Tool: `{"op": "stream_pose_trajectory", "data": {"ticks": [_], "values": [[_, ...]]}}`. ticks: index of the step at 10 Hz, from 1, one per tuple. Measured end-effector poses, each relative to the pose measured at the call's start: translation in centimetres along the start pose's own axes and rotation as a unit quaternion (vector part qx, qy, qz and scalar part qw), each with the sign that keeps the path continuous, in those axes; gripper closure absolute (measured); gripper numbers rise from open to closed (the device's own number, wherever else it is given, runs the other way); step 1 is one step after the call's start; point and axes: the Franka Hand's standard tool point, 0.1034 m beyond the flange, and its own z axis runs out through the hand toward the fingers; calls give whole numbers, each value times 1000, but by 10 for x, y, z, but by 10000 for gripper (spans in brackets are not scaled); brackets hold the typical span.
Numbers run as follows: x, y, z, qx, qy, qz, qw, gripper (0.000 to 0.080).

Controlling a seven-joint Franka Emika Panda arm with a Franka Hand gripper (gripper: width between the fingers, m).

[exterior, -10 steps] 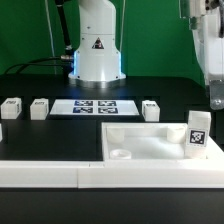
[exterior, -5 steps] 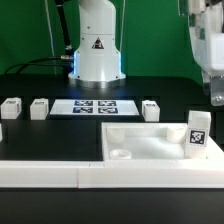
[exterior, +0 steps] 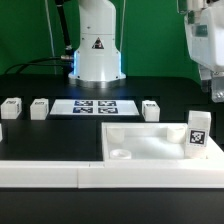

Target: Assemble square table

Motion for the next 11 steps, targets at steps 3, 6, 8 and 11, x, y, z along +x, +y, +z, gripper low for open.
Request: {"op": "stream_pose_trajectory", "data": {"ticks": [3,6,8,11], "values": [[-2,6,-5,12,1,-183,983,150],[-25,21,-5,10,5,-240,971,150],[-24,20,-5,10,7,-308,951,150],[-23,21,-5,9,8,-402,915,150]]}}
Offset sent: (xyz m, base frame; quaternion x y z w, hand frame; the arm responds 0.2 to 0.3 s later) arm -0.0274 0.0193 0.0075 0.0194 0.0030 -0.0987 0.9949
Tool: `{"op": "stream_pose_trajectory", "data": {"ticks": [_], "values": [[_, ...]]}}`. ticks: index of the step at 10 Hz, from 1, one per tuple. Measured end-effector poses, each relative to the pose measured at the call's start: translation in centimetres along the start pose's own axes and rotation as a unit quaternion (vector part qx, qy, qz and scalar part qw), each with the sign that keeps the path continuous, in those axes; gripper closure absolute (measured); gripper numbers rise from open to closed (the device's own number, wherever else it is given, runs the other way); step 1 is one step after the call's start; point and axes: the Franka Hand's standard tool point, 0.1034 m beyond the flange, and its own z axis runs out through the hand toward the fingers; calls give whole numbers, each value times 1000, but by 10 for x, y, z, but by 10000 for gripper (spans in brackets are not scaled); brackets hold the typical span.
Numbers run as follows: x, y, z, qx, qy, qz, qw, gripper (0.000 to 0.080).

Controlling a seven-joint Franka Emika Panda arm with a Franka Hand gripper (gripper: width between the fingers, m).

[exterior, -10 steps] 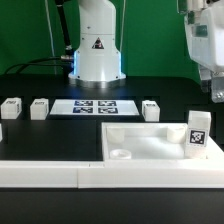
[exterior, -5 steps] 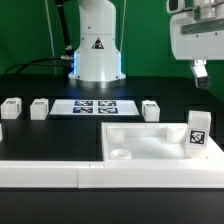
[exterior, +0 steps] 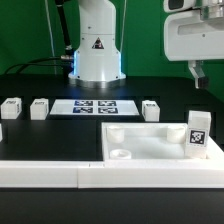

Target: Assemble square table

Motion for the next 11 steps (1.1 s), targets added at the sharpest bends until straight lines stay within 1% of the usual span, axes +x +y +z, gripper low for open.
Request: {"op": "stream_pose_trajectory", "data": {"ticks": [1,2,3,4,5,6,8,9,11], "values": [[-5,17,0,5,0,-103,995,150],[-13,33,2,-4,-7,-155,988,150],[-23,53,11,-11,-7,-219,976,150],[-30,83,24,-22,-2,-289,957,150],[-34,95,29,-31,-1,-307,951,150],[-31,88,26,-28,1,-325,945,150],[-29,88,26,-28,1,-395,918,150],[-29,88,26,-29,1,-410,912,150],[-27,91,27,-34,-1,-481,876,150]]}}
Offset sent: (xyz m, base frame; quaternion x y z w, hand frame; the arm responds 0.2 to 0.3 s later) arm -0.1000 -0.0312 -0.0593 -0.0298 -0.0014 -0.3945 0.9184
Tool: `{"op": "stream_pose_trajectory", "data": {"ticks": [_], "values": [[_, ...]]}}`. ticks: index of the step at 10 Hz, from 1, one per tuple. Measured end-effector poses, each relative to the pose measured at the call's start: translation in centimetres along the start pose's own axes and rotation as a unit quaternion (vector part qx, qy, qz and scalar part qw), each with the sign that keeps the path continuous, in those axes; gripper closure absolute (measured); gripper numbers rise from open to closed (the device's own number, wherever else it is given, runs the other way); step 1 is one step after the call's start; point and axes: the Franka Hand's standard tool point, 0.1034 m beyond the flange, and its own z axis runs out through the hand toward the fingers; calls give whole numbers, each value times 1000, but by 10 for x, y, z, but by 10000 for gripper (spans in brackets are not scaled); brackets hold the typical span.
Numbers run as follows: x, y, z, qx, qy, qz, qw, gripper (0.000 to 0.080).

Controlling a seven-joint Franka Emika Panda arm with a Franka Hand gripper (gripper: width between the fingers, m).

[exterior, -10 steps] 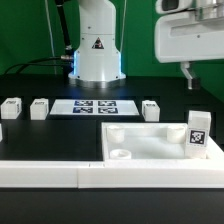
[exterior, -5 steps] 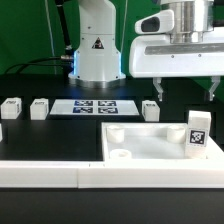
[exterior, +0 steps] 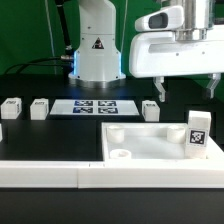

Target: Assemble square table

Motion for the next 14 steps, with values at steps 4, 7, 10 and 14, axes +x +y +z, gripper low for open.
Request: {"op": "stream_pose_trajectory", "data": {"ticks": [4,7,10,14], "values": [[-90,12,17,-1,-115,15,993,150],[-103,10,22,3,-213,27,977,150],[-106,11,22,9,-300,34,953,150],[-145,15,33,-8,-478,65,876,150]]}}
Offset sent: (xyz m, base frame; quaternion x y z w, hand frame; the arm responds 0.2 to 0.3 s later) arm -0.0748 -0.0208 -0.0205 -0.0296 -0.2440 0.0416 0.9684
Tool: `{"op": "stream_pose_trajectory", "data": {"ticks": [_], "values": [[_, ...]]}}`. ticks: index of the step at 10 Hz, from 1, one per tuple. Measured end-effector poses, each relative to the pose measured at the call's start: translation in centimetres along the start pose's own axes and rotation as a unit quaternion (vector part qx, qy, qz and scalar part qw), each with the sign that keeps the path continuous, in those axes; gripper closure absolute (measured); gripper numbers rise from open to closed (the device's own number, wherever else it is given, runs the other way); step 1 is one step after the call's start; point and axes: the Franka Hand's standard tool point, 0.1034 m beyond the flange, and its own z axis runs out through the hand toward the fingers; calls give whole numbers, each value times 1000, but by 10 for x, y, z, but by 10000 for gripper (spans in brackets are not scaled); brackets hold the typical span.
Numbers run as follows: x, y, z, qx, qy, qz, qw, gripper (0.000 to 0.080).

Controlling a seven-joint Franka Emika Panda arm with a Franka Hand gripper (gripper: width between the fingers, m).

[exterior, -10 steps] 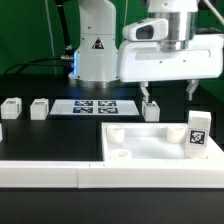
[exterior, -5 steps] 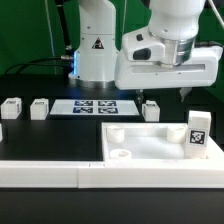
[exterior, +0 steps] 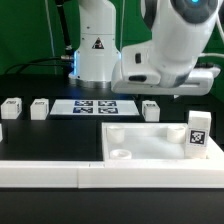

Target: Assemble square table

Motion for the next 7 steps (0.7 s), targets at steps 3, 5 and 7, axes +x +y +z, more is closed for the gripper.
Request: {"op": "stream_pose_trajectory", "data": {"ticks": [3,5,7], "values": [[4,3,8,-2,-70,10,997,150],[7,0,11,8,-73,36,997,150],[15,-6,14,1,-59,42,997,150]]}}
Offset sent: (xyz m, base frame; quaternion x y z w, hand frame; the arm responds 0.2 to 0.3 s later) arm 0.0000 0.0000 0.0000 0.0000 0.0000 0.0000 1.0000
